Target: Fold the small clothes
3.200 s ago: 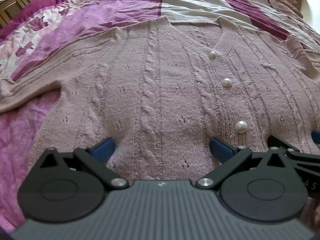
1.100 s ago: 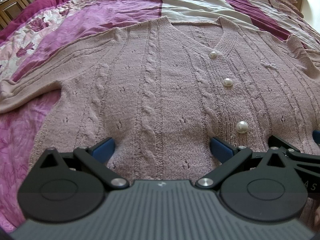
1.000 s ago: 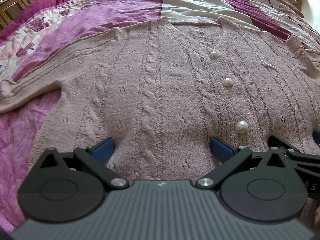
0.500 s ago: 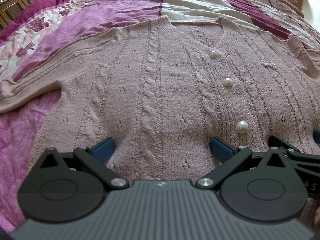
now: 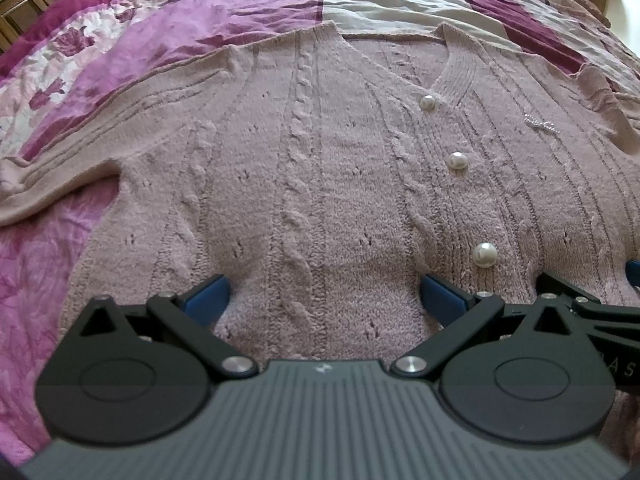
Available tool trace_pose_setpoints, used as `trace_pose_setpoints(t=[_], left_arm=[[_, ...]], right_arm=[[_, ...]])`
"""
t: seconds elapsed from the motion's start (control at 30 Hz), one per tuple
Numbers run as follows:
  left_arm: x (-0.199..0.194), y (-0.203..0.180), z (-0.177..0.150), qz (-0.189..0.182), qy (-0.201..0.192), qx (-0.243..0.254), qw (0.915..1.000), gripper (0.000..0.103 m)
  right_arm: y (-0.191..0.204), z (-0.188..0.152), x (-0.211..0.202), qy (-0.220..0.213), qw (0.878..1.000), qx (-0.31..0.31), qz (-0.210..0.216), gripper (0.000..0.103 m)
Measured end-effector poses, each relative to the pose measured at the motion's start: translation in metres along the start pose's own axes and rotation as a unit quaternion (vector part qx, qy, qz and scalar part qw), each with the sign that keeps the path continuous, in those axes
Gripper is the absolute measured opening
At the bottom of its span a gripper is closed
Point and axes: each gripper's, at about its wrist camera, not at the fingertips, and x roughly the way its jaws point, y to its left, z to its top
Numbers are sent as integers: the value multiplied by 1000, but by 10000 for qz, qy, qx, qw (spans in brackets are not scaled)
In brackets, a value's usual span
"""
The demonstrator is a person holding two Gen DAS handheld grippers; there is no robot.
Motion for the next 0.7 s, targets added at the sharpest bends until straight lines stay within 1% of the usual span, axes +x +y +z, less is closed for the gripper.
trace_pose_setpoints(t=[0.27,0.37,0.43,0.53,0.7], left_arm=[[0,1,4,-45,116,36,9999,103],[-2,4,6,-107,146,15,9998,103],[-4,5,8,-139,157,-6,9998,103],[-7,8,11,-119,140,-32,9998,103],[-8,14,18,-28,104,-156,9998,103]], right_arm=[[-1,6,0,153,9998,-34,76,103],[-6,7,-3,183,9996,-39,202,103],[-11,10,-6,176,9992,22,358,103],[-26,14,-15,41,9979,193,623,103],[-62,30,-28,-426,9942,410,899,103]])
